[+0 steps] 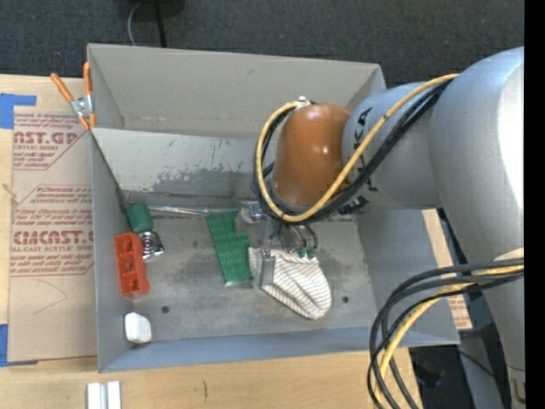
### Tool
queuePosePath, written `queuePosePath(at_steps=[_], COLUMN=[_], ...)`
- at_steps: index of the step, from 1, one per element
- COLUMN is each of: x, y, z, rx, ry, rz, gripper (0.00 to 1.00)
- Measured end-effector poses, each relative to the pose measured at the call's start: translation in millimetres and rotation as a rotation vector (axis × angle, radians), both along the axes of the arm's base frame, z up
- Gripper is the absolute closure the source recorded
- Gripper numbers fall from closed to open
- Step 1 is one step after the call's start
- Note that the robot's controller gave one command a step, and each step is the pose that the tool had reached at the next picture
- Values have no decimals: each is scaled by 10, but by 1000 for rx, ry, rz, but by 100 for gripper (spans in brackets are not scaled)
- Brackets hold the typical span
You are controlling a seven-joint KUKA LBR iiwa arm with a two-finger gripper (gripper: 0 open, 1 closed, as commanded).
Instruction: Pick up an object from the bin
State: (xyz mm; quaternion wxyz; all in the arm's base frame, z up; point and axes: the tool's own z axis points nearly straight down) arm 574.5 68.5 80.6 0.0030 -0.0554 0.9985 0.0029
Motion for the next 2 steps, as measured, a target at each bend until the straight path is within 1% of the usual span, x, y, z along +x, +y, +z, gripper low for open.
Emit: queuePosePath(at_steps=[1,2], x=[-87,-229], y=[-217,-477], z=[-59,43], rx=[-3,1], ry=[-7,-1], rz=[107,67], gripper=[0,0])
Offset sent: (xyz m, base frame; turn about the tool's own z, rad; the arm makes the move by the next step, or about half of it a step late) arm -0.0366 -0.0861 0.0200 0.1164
